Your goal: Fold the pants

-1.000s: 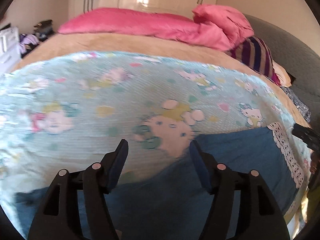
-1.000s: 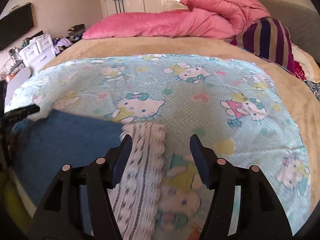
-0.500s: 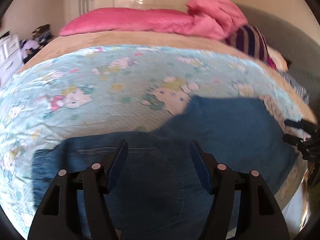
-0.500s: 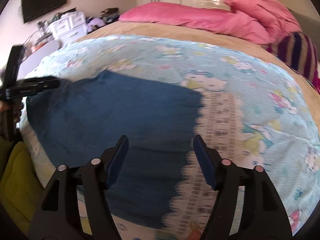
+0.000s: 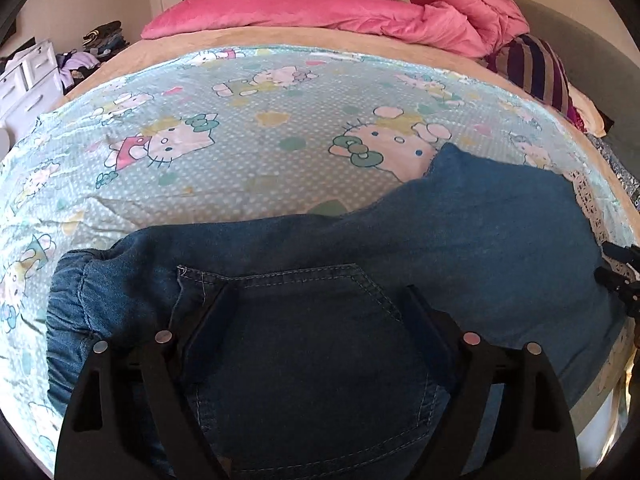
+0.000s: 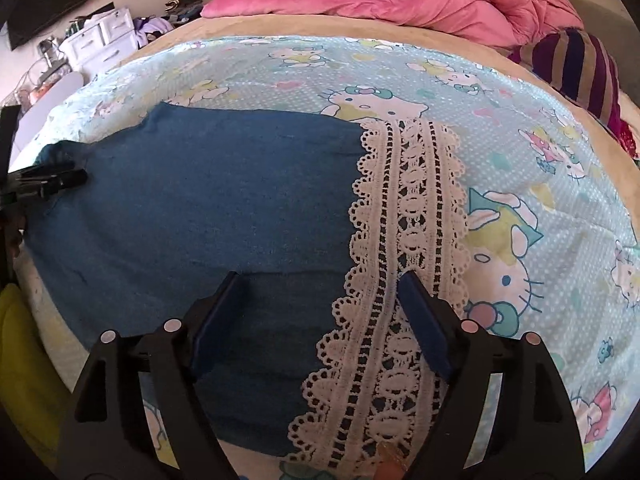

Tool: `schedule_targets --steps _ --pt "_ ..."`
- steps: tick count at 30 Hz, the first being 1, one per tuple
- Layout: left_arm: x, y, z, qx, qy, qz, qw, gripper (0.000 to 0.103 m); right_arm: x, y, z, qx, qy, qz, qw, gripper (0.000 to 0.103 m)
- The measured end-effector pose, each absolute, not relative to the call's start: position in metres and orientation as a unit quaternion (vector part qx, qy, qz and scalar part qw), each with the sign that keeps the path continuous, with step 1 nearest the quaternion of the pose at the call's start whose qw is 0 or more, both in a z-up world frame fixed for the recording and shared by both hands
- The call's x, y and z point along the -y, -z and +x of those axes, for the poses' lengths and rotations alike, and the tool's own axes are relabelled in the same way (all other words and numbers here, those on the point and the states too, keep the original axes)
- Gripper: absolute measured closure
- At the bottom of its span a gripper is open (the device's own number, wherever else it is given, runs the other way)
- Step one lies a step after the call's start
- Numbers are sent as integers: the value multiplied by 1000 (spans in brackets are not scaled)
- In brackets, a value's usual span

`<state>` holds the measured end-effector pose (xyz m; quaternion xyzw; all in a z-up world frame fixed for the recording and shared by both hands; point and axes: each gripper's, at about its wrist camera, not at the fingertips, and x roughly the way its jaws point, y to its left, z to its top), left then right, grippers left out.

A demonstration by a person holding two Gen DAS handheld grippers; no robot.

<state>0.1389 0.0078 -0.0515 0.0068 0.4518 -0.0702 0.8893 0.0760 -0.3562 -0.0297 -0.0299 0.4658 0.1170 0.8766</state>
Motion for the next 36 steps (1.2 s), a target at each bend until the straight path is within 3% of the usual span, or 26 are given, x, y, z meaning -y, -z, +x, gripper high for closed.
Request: schedule_targets --steps 4,12,13,21,28,36 --pt "-8 35 125 -431 63 3 900 13 361 16 67 -446 -130 -20 885 30" --pt "-5 16 94 -416 78 -11 906 13 366 -14 48 -409 -136 -15 902 28" --pt "-2 14 90 -415 81 -8 906 4 365 -16 45 -406 -136 -17 904 28" --pt "36 6 68 -404 105 38 908 5 339 -21 33 -403 -167 -34 899 26" --pt "77 11 48 -387 98 146 905 5 317 -12 26 -419 -192 -41 886 26" --pt "85 46 46 -463 140 149 862 5 327 15 27 -482 -175 -5 859 26"
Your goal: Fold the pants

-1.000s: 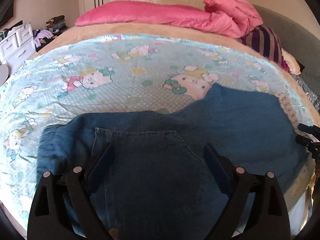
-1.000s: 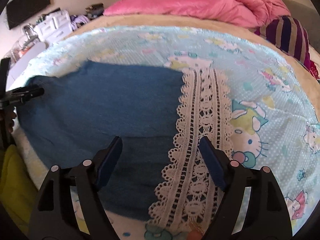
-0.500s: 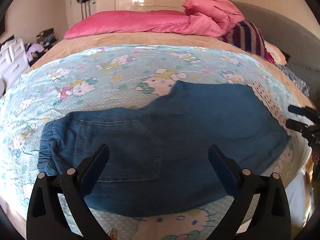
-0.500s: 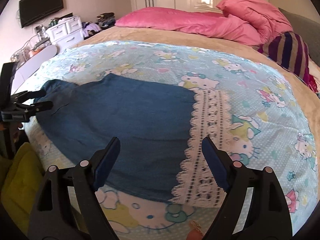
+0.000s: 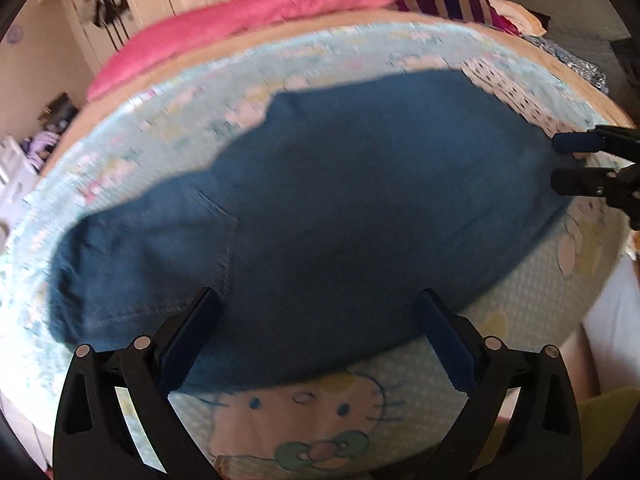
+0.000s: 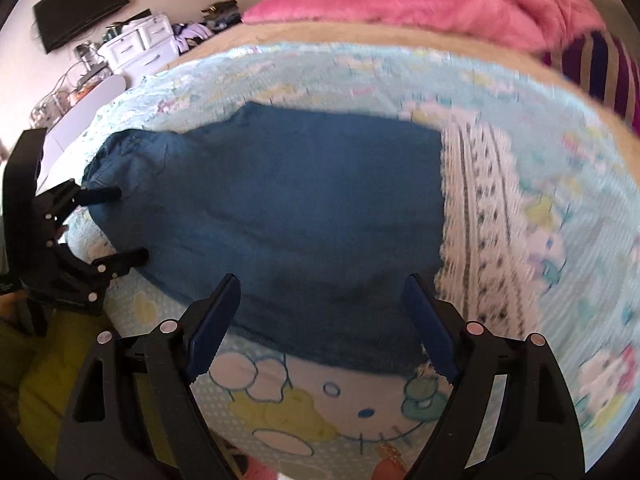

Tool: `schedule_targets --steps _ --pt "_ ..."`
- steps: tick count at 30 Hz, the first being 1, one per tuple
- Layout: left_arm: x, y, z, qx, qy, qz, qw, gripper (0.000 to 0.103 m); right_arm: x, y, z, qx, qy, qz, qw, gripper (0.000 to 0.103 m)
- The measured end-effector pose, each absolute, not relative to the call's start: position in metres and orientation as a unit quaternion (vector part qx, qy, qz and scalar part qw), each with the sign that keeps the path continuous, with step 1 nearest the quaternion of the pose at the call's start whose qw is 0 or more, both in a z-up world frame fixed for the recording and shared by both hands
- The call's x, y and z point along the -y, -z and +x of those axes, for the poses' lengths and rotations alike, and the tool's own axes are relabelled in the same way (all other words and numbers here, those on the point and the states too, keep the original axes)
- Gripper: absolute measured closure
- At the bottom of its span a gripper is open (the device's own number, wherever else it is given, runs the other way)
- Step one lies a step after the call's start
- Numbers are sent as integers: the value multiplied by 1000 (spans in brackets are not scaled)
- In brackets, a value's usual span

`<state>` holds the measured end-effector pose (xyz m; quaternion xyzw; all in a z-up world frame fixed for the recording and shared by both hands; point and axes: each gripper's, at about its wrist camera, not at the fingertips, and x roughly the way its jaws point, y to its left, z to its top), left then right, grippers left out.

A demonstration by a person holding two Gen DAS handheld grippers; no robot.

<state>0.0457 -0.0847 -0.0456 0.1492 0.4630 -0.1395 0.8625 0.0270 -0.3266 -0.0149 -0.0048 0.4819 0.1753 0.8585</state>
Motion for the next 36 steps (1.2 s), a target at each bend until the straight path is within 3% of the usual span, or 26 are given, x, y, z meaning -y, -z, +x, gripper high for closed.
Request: schedule_targets --steps 12,21,36 --pt "78 56 41 -491 166 125 846 5 332 17 14 -478 -174 9 861 26" --pt "64 12 25 -423 179 68 886 5 360 -9 11 -442 -157 51 882 21" --pt "76 -7 26 -400 180 41 898 4 406 -27 1 -406 -109 71 905 15"
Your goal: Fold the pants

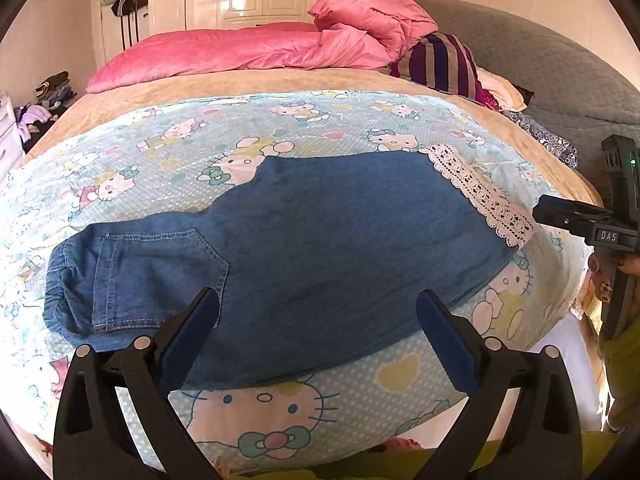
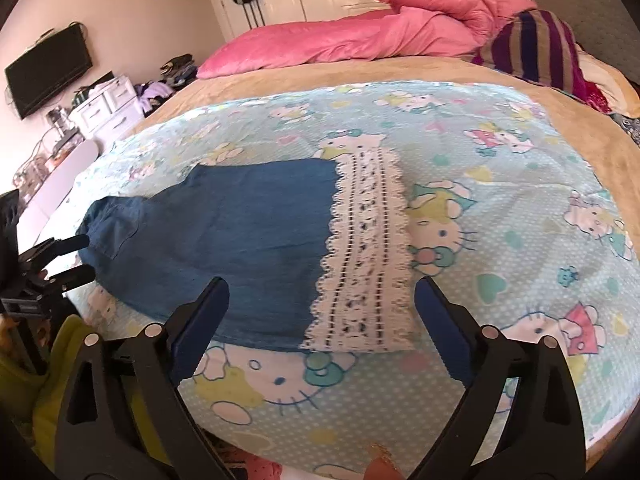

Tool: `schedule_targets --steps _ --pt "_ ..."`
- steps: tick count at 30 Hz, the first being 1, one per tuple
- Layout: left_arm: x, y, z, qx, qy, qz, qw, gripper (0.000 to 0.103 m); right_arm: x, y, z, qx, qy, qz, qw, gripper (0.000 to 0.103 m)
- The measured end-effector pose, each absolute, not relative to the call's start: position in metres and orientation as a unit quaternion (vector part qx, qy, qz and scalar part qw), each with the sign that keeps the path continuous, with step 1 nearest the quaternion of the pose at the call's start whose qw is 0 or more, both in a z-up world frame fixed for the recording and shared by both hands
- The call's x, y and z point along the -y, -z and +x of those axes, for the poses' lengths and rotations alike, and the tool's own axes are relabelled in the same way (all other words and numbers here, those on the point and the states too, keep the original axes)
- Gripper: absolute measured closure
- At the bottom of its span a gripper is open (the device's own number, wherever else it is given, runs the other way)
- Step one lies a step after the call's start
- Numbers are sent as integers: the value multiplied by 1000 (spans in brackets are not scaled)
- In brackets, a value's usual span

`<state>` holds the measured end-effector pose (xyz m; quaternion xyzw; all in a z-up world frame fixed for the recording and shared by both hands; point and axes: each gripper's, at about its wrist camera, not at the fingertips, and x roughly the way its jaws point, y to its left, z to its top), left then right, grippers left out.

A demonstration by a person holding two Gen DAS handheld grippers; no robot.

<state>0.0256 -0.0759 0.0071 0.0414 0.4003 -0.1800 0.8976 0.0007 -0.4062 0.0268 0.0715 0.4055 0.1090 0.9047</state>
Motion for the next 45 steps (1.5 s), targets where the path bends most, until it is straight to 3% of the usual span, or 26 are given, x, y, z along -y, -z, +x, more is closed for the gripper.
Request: schedule_targets --steps 18,25,32,37,45 --pt "118 -1 56 -407 201 76 888 4 419 -1 -1 -422 -103 91 896 15" --pt "162 -2 108 -419 247 85 870 4 421 13 5 -440 -104 116 885 15" --pt "225 15 167 -429 278 164 844 4 423 21 14 -450 -106 135 877 15" --pt "251 25 208 -448 313 142 825 4 422 29 22 -458 -121 160 866 15" --pt "280 57 243 -467 331 167 803 6 420 30 33 -457 -134 176 862 34"
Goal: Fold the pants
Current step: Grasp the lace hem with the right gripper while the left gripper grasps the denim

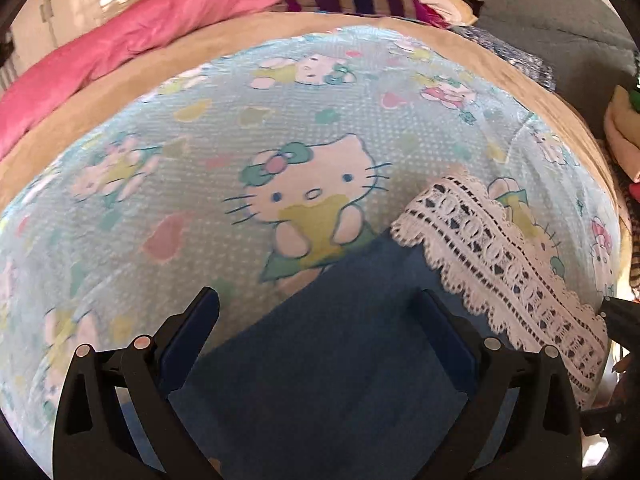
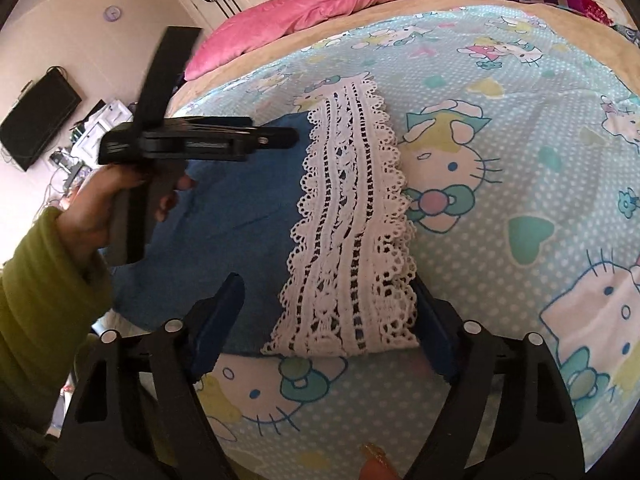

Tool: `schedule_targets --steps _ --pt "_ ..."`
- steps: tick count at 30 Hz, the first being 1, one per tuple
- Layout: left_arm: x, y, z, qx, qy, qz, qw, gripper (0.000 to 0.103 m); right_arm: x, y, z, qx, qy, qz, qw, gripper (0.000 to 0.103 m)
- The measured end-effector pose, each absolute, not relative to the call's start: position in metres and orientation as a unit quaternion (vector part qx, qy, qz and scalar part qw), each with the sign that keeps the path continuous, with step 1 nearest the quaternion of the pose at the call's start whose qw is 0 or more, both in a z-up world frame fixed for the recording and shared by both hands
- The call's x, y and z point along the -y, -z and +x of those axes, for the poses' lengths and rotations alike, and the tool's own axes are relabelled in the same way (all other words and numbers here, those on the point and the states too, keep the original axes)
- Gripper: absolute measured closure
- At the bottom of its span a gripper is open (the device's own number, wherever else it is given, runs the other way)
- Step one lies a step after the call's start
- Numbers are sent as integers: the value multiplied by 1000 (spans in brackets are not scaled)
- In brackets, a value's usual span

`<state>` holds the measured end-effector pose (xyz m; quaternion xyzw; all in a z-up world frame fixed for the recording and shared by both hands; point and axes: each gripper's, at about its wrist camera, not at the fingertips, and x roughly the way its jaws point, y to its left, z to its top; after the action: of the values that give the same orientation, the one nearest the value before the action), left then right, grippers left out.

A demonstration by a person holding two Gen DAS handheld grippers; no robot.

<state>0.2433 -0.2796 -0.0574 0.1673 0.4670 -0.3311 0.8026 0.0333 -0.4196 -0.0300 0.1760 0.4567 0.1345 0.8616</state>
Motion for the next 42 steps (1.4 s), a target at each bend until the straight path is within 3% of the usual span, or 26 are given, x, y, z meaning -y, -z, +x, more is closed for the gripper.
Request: schedule_targets --steps 3,6,8,11,14,17,31,33,35,37,42 --pt "288 67 242 -462 343 176 799 7 419 32 39 -454 -141 184 860 44" --pt "290 65 239 -459 360 163 796 30 417 34 43 -450 -155 191 858 57" --pt "294 62 236 -461 370 160 790 53 413 37 46 -447 -160 191 859 62" --pt "302 63 228 -465 373 168 785 73 411 37 50 -439 -163 198 861 74" --pt "300 62 228 -471 369 151 787 81 407 31 52 -434 -167 187 865 84" --pt "291 60 228 -465 375 129 791 89 397 20 51 -424 -171 160 875 85" --pt "179 14 213 -415 355 -11 838 93 300 -37 60 -371 -272 52 886 88" --pt "159 14 213 -416 338 -28 844 88 277 -37 63 -371 -287 31 883 88" --pt "125 14 213 -412 305 -53 857 73 255 -34 64 -371 -302 2 878 88" --pt "90 17 212 -415 267 -85 866 67 231 -28 59 -373 -312 -33 873 88" --pt "10 35 203 -421 224 -221 850 67 173 -4 46 -382 -322 -135 856 88"
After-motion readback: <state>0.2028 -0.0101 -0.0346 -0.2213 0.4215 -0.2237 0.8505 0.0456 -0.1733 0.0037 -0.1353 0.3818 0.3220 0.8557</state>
